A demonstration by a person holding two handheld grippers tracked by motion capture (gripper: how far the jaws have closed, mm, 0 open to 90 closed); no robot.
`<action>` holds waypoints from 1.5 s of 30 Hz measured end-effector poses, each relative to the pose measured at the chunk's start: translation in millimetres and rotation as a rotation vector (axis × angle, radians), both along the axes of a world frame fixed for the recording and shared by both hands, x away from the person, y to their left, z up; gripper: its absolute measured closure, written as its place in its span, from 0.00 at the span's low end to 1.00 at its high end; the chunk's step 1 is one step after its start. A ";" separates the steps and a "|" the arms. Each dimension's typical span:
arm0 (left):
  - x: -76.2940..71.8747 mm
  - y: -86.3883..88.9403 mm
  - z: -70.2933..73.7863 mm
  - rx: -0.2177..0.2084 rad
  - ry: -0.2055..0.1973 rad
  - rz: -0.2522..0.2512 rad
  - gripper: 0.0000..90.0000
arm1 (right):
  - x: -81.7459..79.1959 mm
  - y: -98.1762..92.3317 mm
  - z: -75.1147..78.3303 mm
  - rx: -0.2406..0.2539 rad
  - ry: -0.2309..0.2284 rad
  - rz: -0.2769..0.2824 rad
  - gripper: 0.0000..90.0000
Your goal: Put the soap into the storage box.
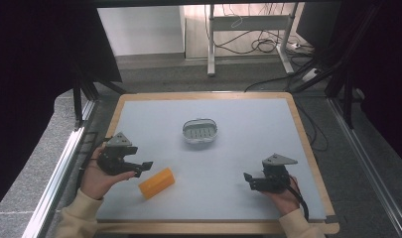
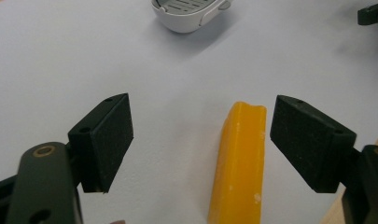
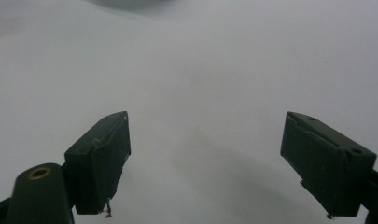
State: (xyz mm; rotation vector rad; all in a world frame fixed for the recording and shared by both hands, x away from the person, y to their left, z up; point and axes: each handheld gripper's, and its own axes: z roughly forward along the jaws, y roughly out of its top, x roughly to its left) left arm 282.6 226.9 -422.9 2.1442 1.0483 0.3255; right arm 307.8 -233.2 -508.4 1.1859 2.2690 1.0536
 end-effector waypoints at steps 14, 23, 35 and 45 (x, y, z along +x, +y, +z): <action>5.0 -21.2 -3.8 0.047 0.036 -0.043 0.27 | -0.1 0.3 -0.3 -0.008 -0.011 0.005 0.19; 12.3 -43.1 -14.5 0.113 0.093 -0.112 0.28 | -0.8 1.1 -0.1 -0.014 -0.012 0.006 0.20; 12.5 -54.1 -32.9 0.191 0.170 -0.151 0.35 | 0.9 0.0 -1.0 -0.013 -0.007 -0.003 0.20; 15.8 -62.4 -51.1 0.266 0.241 -0.178 0.37 | 1.3 1.2 -2.5 -0.021 0.000 -0.003 0.20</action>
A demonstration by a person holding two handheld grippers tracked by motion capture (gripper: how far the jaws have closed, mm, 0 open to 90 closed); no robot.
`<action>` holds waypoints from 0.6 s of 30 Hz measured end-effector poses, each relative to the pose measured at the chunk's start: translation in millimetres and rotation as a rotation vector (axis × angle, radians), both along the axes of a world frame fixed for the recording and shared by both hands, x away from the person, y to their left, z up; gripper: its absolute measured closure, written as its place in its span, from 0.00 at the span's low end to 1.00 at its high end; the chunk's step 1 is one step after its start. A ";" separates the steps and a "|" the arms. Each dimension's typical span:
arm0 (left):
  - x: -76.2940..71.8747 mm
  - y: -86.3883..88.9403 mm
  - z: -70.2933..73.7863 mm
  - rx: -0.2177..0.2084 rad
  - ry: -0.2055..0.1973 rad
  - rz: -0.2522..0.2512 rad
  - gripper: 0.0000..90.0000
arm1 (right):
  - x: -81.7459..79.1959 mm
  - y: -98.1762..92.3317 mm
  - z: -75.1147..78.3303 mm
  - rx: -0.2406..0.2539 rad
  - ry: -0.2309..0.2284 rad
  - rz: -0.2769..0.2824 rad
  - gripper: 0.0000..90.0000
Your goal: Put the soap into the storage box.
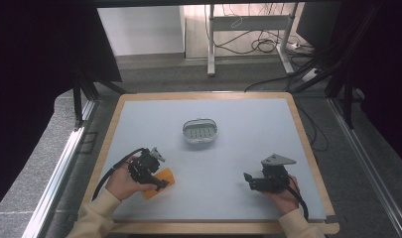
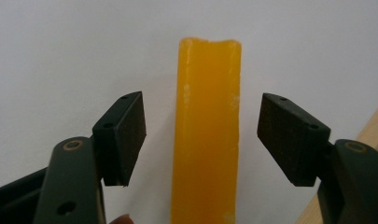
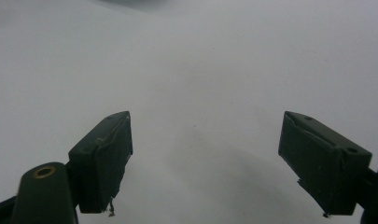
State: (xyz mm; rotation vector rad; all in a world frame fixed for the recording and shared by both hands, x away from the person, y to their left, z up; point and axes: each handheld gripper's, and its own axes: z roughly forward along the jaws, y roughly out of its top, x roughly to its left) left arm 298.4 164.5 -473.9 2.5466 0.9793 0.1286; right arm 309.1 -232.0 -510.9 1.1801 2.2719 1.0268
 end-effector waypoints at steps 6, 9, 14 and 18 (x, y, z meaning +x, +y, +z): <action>1.1 -2.2 -4.5 0.023 0.013 0.001 0.45 | 0.4 0.3 -0.4 -0.004 0.001 0.001 0.20; 1.7 -2.8 -6.9 0.029 0.026 -0.004 0.46 | 0.9 0.0 -0.8 -0.004 0.004 0.001 0.20; 2.4 -5.2 -11.8 0.044 0.032 -0.018 0.51 | 0.9 -0.2 -0.7 -0.006 0.004 0.000 0.20; 3.8 -6.6 -18.2 0.068 0.044 -0.021 0.57 | 1.1 -0.5 -1.0 -0.005 0.008 -0.002 0.20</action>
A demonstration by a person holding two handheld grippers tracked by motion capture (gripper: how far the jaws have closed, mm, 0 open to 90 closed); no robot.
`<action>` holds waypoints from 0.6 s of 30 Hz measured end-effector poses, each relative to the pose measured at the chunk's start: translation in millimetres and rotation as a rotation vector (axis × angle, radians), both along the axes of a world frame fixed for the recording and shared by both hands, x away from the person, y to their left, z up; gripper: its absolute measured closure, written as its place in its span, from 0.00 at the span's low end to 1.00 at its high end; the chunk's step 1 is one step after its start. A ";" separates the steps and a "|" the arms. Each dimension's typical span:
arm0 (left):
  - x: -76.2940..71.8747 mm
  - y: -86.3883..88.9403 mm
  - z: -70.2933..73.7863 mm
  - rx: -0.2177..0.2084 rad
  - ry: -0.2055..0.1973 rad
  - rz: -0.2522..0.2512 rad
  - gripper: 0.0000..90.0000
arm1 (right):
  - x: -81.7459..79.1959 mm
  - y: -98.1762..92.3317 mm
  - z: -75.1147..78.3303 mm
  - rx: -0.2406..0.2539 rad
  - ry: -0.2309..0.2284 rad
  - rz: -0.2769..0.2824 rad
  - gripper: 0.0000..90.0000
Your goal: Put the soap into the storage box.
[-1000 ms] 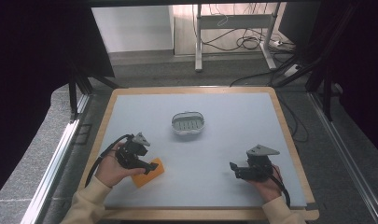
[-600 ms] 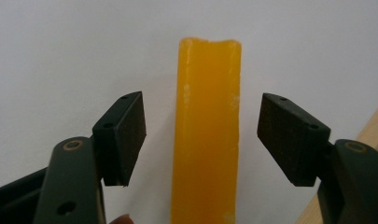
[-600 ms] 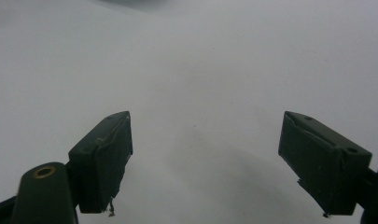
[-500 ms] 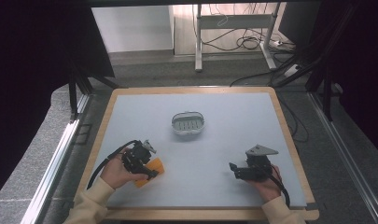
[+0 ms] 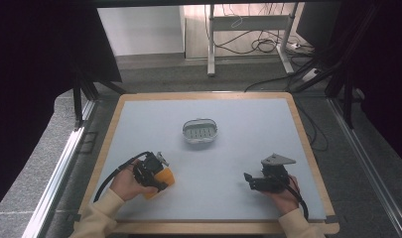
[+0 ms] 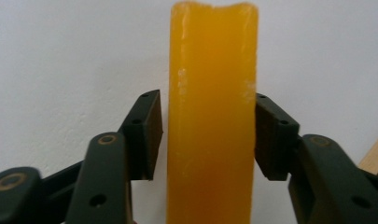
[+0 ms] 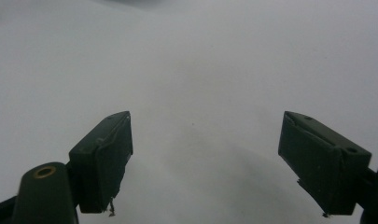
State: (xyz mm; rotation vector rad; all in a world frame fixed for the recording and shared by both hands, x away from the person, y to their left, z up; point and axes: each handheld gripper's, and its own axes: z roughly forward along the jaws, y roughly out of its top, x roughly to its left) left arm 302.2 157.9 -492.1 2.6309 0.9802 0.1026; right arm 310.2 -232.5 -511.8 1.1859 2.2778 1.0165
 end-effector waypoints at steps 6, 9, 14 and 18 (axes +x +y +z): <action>1.0 -0.1 -2.9 0.006 0.009 -0.005 0.68 | 0.5 -0.3 -0.3 0.001 0.003 -0.001 0.20; 0.9 -0.4 -2.0 0.008 0.012 -0.003 0.69 | 0.3 0.2 -0.4 -0.002 0.004 -0.002 0.20; 1.5 2.6 1.9 0.004 0.002 -0.002 0.69 | 0.5 0.1 -0.5 -0.002 0.006 -0.002 0.20; 1.0 6.4 9.3 -0.013 -0.018 -0.002 0.69 | 1.4 0.2 -1.5 -0.004 0.007 -0.002 0.20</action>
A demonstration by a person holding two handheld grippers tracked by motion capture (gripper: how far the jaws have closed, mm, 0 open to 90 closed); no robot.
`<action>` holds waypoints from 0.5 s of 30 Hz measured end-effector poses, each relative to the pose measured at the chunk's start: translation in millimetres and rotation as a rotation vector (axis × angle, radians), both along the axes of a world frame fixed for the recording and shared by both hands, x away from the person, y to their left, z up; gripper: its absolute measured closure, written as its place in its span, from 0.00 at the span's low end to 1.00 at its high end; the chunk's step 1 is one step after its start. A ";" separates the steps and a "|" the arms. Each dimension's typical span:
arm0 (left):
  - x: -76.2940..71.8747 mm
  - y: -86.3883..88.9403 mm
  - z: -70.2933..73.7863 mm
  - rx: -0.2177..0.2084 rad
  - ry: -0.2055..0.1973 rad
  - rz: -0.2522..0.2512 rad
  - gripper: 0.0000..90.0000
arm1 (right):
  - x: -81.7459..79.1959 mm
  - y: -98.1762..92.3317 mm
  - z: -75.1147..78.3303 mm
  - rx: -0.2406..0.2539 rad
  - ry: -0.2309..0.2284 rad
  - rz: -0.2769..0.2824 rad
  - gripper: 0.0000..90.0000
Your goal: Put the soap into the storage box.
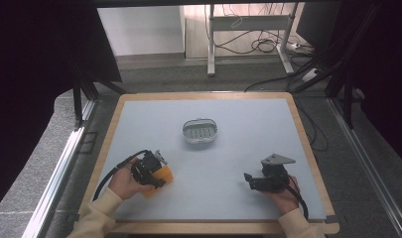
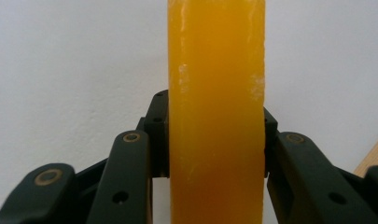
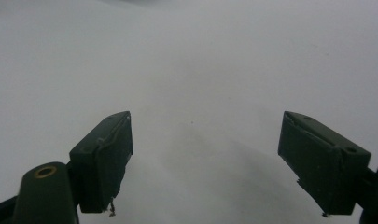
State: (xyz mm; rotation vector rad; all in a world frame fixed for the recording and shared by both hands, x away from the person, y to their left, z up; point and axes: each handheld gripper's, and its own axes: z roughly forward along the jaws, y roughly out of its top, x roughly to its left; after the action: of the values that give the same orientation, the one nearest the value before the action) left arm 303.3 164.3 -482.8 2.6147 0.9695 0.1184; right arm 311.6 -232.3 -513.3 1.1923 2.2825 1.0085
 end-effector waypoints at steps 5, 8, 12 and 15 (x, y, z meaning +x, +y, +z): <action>-1.5 3.4 6.0 -0.022 -0.011 -0.001 0.69 | -0.4 0.0 0.5 -0.001 0.000 0.001 0.20; -1.8 5.2 8.2 -0.027 0.000 -0.005 0.69 | -0.7 0.0 0.7 -0.001 0.000 0.001 0.20; -2.0 6.6 9.8 -0.030 -0.005 0.002 0.69 | -0.5 -0.3 0.6 -0.001 -0.001 0.002 0.20; -2.0 7.1 9.6 -0.031 -0.003 0.000 0.69 | -0.3 -0.4 0.4 -0.002 -0.001 0.002 0.20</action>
State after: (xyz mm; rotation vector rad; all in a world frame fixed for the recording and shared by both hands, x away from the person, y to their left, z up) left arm 301.3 171.4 -473.2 2.5858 0.9629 0.1067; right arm 311.3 -232.7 -512.9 1.1885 2.2840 1.0071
